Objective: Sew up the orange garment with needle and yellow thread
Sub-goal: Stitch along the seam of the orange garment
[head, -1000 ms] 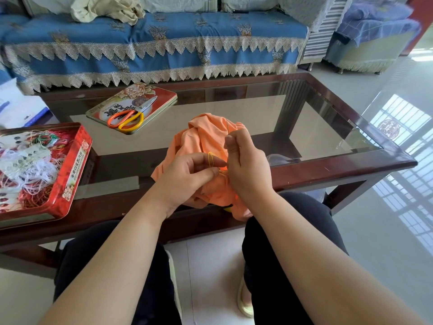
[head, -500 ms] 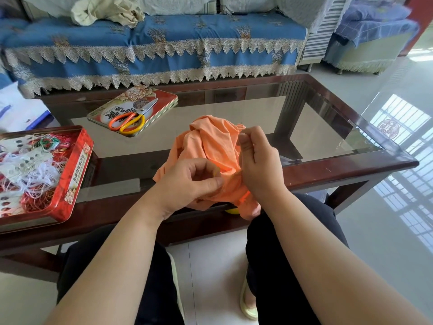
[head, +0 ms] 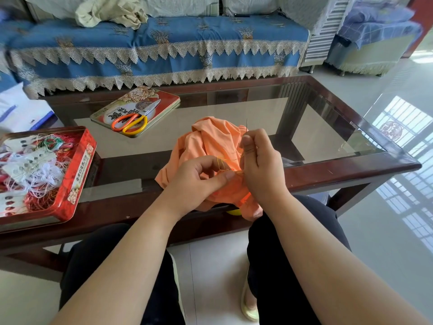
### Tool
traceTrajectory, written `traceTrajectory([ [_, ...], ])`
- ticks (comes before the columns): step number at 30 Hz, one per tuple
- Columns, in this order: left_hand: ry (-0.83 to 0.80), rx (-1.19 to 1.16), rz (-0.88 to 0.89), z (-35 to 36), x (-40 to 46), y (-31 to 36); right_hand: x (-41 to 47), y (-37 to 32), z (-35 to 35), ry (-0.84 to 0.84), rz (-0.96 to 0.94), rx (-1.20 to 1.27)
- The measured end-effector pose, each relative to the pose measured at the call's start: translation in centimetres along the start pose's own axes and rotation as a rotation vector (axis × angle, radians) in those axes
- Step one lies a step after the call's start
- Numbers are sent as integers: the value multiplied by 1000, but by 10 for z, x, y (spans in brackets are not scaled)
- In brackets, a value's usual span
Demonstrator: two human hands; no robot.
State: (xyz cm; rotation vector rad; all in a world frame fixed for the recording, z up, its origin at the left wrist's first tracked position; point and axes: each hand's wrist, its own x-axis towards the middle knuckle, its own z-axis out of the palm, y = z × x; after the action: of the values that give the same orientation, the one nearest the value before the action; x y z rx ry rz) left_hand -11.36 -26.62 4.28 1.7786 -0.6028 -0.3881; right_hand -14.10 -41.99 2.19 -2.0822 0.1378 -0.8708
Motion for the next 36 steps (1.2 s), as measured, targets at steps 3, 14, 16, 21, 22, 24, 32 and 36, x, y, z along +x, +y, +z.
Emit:
traceTrajectory([
  [3, -16, -25, 33, 1, 0, 0, 4, -2, -4, -38, 30, -65],
  [14, -117, -98, -138, -3, 2, -1, 82, -50, -25, -227, 540, 522],
  [16, -122, -85, -135, -4, 2, 0, 83, -53, -21, -268, 475, 491],
  [21, -148, -41, -90, -5, 0, 0, 78, -53, -15, -291, 384, 442],
  [22, -157, -30, -80, -4, 0, 0, 76, -53, -16, -271, 368, 445],
  [24, -163, -21, -77, -5, 1, -1, 75, -52, -17, -197, 332, 484],
  [32, -126, 181, 18, -1, 2, -10, 64, -57, -25, -99, 365, 677],
  [36, -52, 111, 14, -5, 2, -7, 60, -67, -32, -178, 473, 783],
])
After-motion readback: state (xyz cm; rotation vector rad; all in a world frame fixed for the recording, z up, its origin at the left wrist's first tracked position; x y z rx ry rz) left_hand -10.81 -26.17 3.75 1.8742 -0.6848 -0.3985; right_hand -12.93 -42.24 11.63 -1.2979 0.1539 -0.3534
